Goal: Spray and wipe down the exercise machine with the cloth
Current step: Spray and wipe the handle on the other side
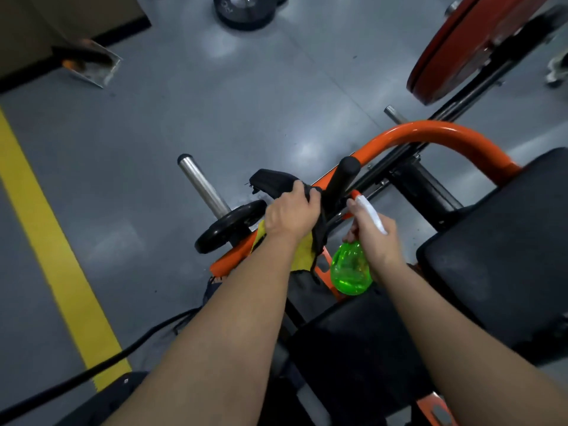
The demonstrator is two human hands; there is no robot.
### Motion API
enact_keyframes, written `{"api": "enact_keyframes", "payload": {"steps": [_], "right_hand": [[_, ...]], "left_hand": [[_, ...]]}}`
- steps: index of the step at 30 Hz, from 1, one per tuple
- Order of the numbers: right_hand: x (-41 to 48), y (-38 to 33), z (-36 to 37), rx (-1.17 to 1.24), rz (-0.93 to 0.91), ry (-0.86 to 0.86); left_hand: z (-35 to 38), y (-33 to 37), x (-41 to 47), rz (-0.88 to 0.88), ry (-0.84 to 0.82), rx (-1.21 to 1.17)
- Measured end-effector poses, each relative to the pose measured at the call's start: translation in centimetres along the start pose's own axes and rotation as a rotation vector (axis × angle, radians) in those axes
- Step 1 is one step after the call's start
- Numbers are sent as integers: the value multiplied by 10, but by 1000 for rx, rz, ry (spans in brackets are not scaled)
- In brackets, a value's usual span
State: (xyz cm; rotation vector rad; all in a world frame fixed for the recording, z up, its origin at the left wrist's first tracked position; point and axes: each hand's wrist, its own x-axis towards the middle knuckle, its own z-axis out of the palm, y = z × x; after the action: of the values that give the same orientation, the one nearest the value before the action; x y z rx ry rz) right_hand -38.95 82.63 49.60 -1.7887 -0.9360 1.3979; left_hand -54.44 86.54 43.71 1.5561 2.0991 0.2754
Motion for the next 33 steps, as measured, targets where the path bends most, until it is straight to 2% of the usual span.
{"api": "enact_keyframes", "payload": {"steps": [3,9,16,22,26,28,33], "right_hand": [[-1,10,0,52,47,5],[-21,9,-9,12,53,2],[-44,-12,-16,-15,10,12],[-52,-25,-5,-85,-68,17],[-55,-27,-9,-217,-97,11],[-56,-25,-11,-271,-103,17],[-50,-25,-4,-427,-111,40]], "left_hand": [[-1,1,20,-62,-90,-104],[-4,5,5,39,22,77],[-19,-30,-50,96,-99,163],[-32,-50,-59,-2,-268,-90],[-37,-55,-43,-107,-398,-228],[-37,-52,-43,-130,-370,-219],[-11,-48,-89,-88,-8,-215]]}}
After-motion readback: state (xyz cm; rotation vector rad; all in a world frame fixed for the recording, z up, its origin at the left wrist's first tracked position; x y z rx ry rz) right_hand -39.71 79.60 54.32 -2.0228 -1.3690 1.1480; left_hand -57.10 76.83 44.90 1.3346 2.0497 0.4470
